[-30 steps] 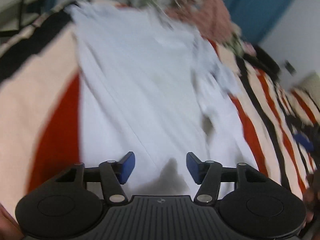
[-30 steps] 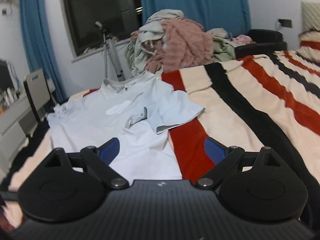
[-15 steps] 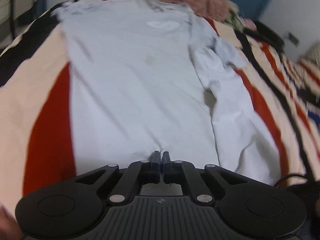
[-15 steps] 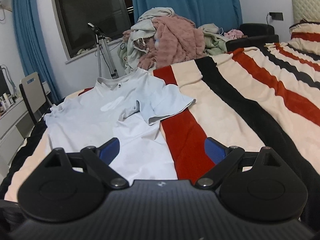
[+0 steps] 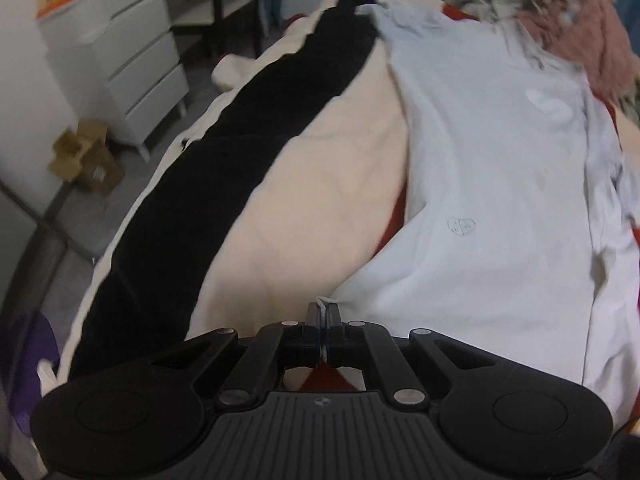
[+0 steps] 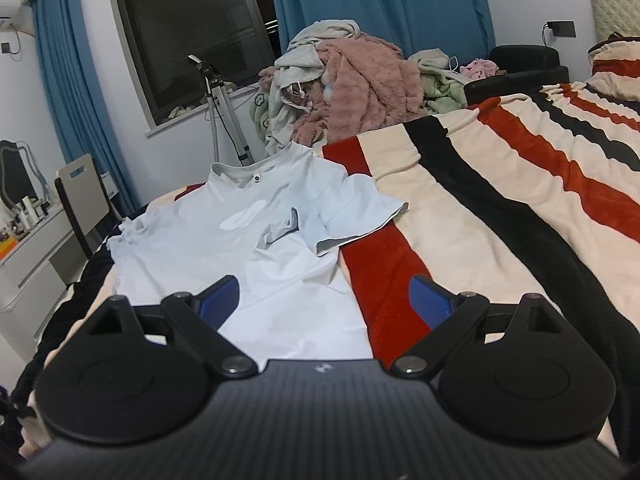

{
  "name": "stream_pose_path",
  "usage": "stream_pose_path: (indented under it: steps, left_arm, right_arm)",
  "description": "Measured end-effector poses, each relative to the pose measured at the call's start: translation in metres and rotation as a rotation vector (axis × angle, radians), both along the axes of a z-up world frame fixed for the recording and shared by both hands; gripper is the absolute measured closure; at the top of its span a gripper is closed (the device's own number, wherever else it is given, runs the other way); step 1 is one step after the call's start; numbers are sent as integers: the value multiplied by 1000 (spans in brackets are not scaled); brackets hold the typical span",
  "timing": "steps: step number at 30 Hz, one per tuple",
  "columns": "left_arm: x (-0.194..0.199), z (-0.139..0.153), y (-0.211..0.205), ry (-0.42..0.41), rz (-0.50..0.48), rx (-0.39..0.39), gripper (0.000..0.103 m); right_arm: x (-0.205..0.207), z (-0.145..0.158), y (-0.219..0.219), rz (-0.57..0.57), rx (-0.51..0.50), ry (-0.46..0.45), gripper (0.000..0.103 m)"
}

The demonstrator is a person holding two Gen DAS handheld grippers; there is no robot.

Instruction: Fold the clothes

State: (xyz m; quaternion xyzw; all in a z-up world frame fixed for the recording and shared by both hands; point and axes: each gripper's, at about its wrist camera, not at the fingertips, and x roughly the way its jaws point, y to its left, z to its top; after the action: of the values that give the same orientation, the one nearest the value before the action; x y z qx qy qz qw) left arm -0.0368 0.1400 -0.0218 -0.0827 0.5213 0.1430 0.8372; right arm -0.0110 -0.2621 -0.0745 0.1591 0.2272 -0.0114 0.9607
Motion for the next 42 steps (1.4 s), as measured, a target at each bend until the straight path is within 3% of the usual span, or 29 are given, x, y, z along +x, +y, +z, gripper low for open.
stream_pose_path:
  steps: [2, 4, 6, 8, 11, 17, 19, 24, 38, 42]
  left_arm:
    - [-1, 8, -10, -51, -39, 30, 78]
    - [-2, 15, -25, -92, -87, 73, 41]
    - [-3, 23, -43, -126, -134, 118, 27]
    - [-3, 34, -61, -158, -166, 128, 27]
    - [-8, 63, -86, -183, -203, 81, 22]
    - [-46, 155, -161, -261, -298, 53, 9]
    - [-64, 186, -185, -300, -350, 30, 0]
    - [-108, 239, -231, -375, -478, -4, 0]
    - [-99, 238, -228, -403, -452, -95, 0]
    - [-69, 203, -209, -431, -444, -101, 0]
  right_arm:
    - [-1, 0, 0, -3, -6, -1, 10]
    - [0, 0, 0, -3, -10, -1, 10]
    - [0, 0, -1, -2, -12, -1, 10]
    - [1, -1, -1, -1, -15, 0, 10]
    - [3, -3, -1, -5, -17, 10, 10]
    - [6, -6, -2, -11, -4, 20, 10]
    - [6, -6, -2, -9, -2, 21, 10]
    - [10, -8, -6, -17, 16, 31, 10]
    - [10, -9, -13, -23, 47, 35, 10]
    - [10, -9, -15, -20, 53, 36, 10]
